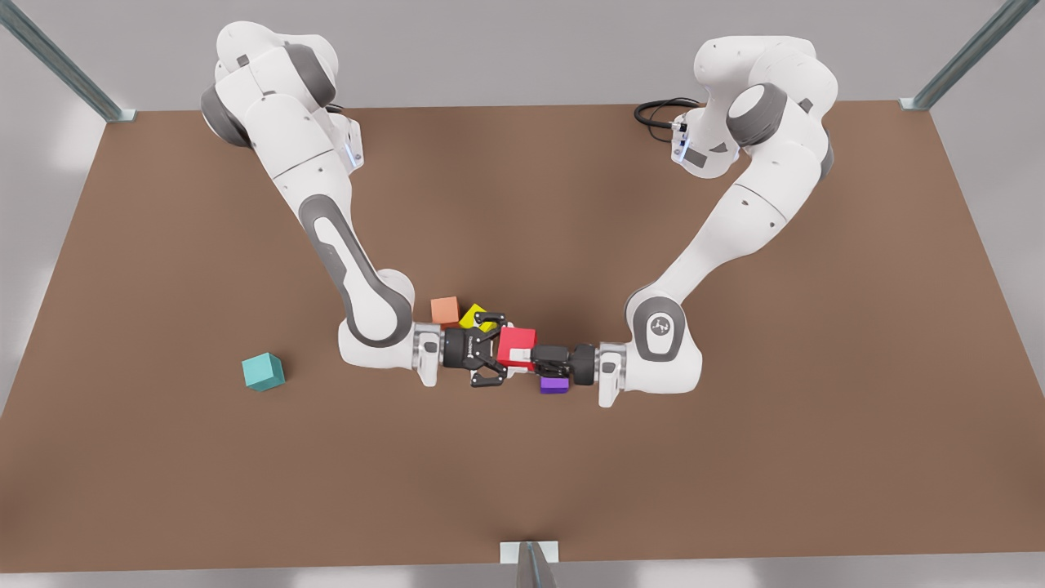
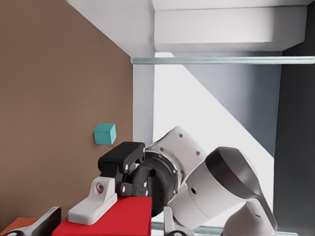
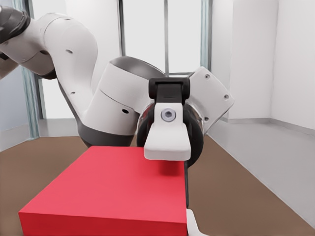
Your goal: Pick up red wooden cube and pass to hand red wooden cube and place in blue wooden cube
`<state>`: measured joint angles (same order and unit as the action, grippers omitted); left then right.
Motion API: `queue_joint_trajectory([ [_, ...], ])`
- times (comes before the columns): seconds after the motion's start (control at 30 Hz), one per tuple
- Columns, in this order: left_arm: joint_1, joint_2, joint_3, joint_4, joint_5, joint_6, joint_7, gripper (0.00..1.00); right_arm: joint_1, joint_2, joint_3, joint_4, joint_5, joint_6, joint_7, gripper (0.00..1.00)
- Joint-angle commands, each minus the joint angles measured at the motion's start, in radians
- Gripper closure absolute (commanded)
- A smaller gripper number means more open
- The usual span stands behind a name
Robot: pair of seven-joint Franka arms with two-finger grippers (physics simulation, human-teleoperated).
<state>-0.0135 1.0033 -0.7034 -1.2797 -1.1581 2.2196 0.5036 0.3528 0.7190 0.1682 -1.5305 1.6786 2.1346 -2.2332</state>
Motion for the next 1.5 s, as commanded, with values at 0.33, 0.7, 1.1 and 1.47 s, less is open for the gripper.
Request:
queue_joint_trajectory([
  [0.33, 0.257, -0.026, -0.001, -0.009, 0.202, -0.293, -0.083, 0.0, -0.199, -0.087, -0.01, -0.043, -0.333, -0.074, 0.064, 0.41],
  [0.7, -0.026, -0.696, 0.519, -0.199, 1.256, -0.58, -0.594, 0.0, -0.42, -0.196, -0.179, 0.047, -1.479, -0.289, 0.314, 0.4],
  [1.1, -0.043, -0.741, 0.513, -0.115, 1.184, -0.842, -0.591, 0.0, -0.382, -0.181, -0.227, -0.04, -1.668, -0.082, 0.649, 0.4],
  [1.47, -0.045, -0.698, 0.513, -0.118, 1.186, -0.844, -0.591, 0.0, -0.382, -0.243, -0.237, -0.275, -1.703, 0.179, 0.724, 0.41],
])
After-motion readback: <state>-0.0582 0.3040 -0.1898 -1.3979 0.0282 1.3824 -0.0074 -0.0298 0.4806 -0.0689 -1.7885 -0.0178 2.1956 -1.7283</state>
